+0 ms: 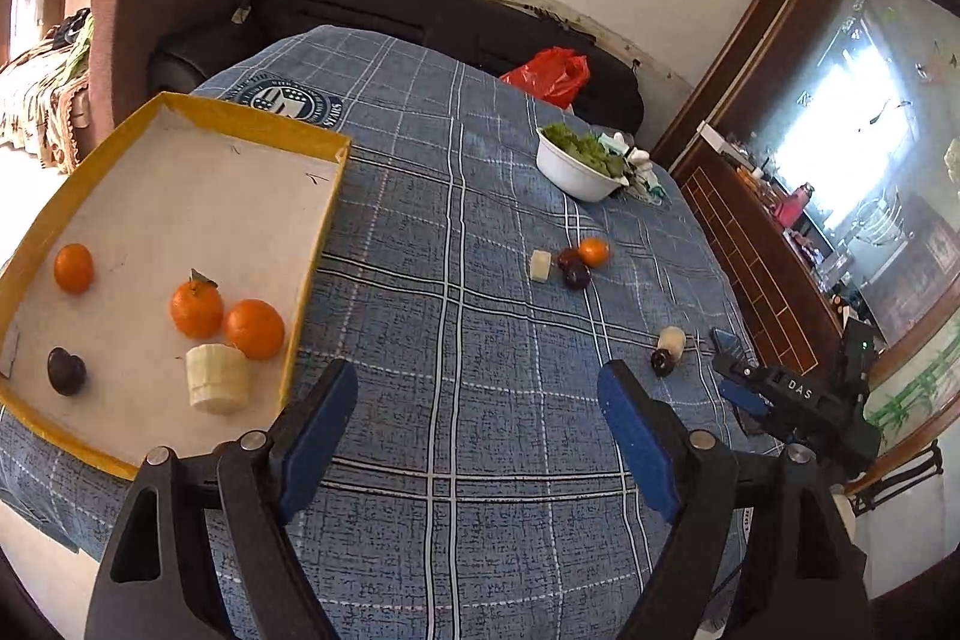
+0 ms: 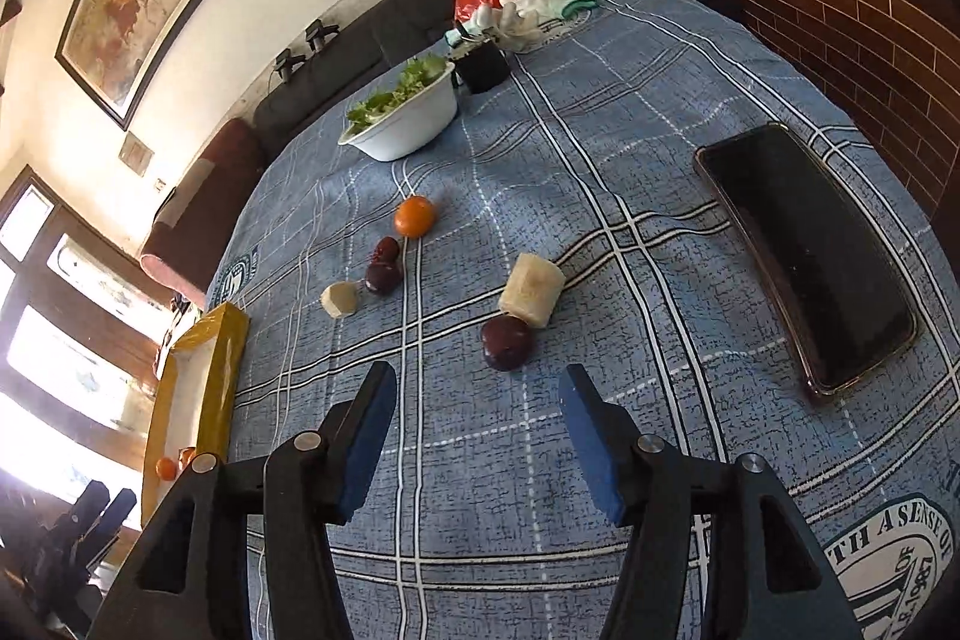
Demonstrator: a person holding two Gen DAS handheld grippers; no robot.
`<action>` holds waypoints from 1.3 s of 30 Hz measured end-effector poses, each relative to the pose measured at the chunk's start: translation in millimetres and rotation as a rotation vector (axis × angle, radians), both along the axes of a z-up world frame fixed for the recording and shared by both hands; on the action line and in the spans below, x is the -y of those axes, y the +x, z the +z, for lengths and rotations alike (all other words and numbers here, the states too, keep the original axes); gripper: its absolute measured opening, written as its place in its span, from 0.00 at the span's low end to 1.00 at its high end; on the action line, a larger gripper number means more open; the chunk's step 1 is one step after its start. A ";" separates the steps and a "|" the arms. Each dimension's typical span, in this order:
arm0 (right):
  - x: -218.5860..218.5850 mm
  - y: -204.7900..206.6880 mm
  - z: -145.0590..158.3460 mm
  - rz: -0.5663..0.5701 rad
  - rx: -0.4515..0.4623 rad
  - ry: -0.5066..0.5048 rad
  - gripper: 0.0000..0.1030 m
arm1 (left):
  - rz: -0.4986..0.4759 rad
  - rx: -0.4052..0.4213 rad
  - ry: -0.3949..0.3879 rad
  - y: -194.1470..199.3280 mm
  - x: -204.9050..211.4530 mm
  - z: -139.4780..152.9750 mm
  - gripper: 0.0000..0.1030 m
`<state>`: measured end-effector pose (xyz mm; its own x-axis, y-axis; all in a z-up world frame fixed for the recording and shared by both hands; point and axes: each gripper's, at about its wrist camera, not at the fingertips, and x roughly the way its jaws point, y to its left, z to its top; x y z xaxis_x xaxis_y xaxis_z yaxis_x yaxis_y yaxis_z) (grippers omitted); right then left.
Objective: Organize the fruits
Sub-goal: 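Grasp a dark plum with the right tool while the left grasps a cream cube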
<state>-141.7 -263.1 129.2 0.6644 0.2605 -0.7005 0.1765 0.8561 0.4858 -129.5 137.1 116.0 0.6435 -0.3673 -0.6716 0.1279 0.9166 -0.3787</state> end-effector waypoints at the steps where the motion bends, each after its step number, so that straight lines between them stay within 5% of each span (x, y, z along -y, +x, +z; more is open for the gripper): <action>1: -1.8 4.9 -4.0 0.007 -0.006 -0.005 0.60 | -0.005 -0.004 0.013 2.0 3.5 -2.1 0.79; 13: -25.6 44.5 -42.4 0.010 -0.070 -0.162 0.57 | 0.005 -0.065 0.078 35.8 15.0 -28.6 0.79; 16: -30.6 47.5 -45.1 -0.001 -0.052 -0.224 0.33 | -0.024 -0.064 0.119 50.4 30.4 -34.2 0.79; 25: -23.1 41.1 -51.6 0.012 0.026 -0.119 0.28 | -0.127 -0.071 0.191 120.1 85.1 -57.8 0.79; 28: -24.7 43.1 -53.1 0.038 0.024 -0.088 0.28 | -0.151 -0.089 0.219 147.4 106.2 -69.2 0.55; 37: -30.6 46.1 -53.3 0.073 0.030 -0.077 0.28 | -0.191 -0.070 0.305 196.9 148.2 -93.9 0.53; 38: -30.7 45.9 -53.5 0.075 0.031 -0.076 0.28 | -0.202 -0.077 0.312 199.3 151.3 -97.4 0.42; 39: -31.0 45.9 -53.5 0.076 0.031 -0.077 0.28 | -0.211 -0.085 0.324 200.3 154.5 -101.6 0.20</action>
<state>-95.7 -232.2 75.7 0.6665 0.2573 -0.6997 0.0955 0.9013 0.4225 70.7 -17.5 14.4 0.5138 -0.2462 -0.8218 0.3072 0.9472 -0.0918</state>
